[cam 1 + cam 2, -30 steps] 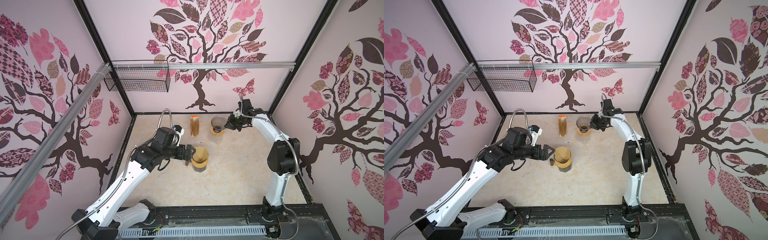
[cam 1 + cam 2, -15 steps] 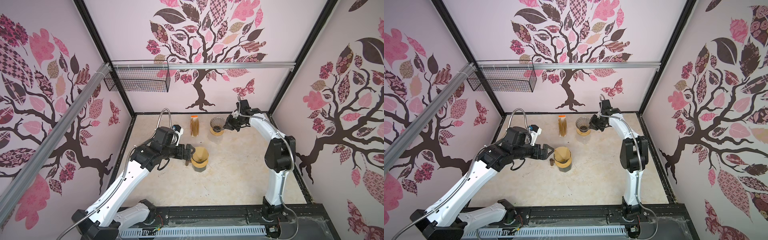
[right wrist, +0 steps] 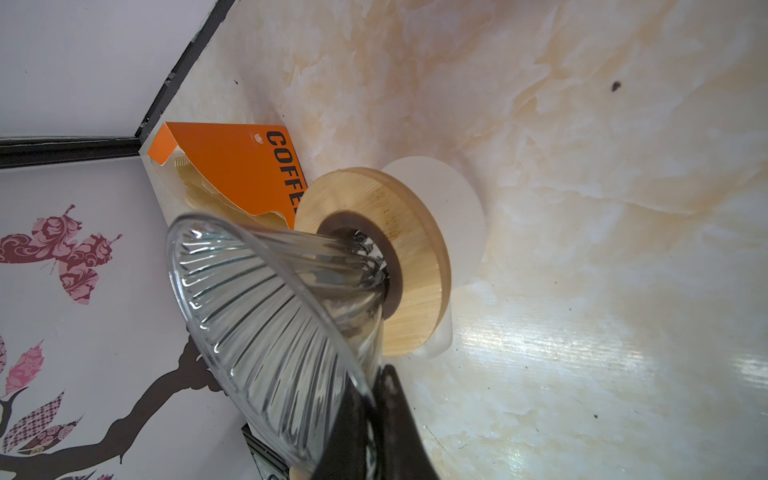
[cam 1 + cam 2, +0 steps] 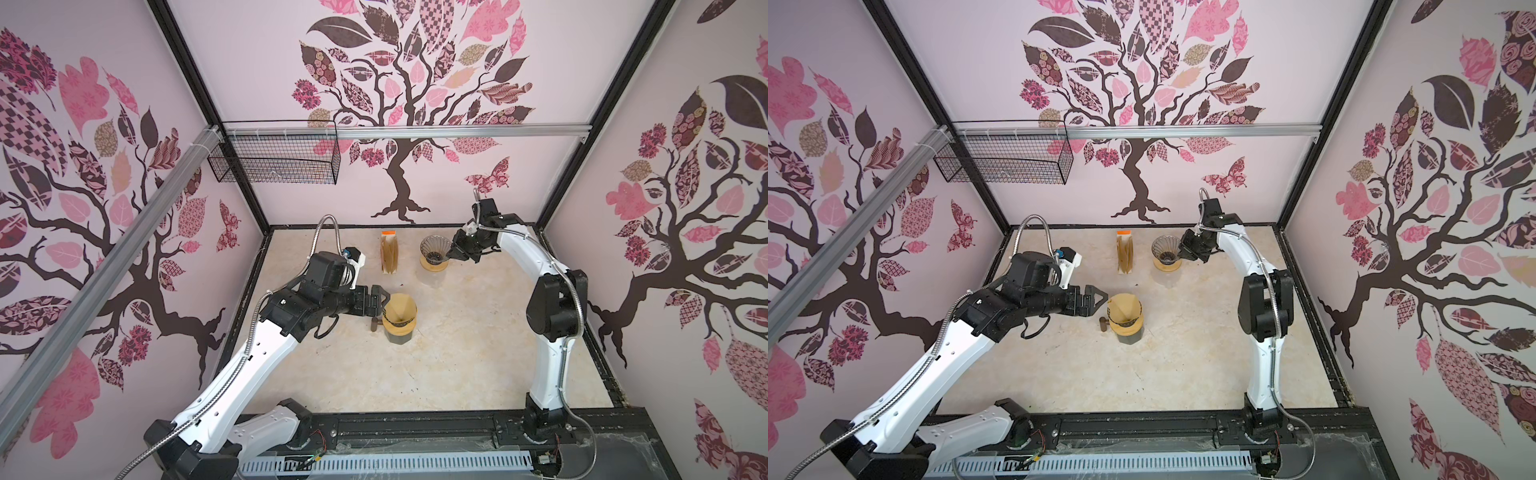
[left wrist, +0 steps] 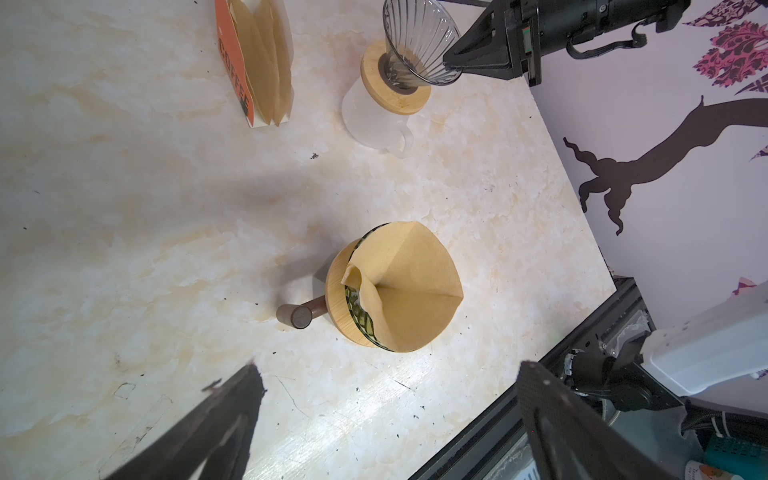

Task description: Place the coffee filter in the dripper

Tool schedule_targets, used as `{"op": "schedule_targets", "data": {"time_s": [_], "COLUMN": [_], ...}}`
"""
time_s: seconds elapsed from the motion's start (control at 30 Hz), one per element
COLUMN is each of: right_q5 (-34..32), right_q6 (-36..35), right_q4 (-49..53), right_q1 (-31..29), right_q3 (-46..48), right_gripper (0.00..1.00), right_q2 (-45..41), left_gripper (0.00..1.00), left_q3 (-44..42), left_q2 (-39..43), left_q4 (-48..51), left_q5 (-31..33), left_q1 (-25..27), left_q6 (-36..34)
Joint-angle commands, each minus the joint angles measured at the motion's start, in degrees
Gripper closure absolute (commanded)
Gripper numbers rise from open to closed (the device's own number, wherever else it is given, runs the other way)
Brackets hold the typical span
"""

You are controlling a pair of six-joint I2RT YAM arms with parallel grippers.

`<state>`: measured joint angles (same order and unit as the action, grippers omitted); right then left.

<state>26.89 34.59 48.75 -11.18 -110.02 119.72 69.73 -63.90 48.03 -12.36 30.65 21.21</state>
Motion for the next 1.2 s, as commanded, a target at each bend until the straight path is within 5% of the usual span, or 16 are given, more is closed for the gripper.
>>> {"op": "schedule_targets", "data": {"time_s": [0.0,0.67,1.17], "right_q5": [0.2,4.4,4.1], "right_q6": [-2.2,-5.9,-8.1], "right_q4": [5.8,11.1,12.6], "right_q1": [-0.6,-3.6,-4.2], "right_q3": [-0.4,-0.4,-1.8], "right_gripper": [1.0,1.0,1.0], "right_q2": [3.1,2.4,2.7], "left_gripper": [0.02,0.03,0.46], "left_q3": [0.1,11.6,34.7], "left_q2": [-1.4,-15.8,-43.1], "left_q4": [-2.4,-6.8,-3.4], "left_q5": [-1.1,-3.5,-5.9], "left_q1": [-0.4,-2.9,-4.0], "left_q6": [0.7,2.8,5.0]}}
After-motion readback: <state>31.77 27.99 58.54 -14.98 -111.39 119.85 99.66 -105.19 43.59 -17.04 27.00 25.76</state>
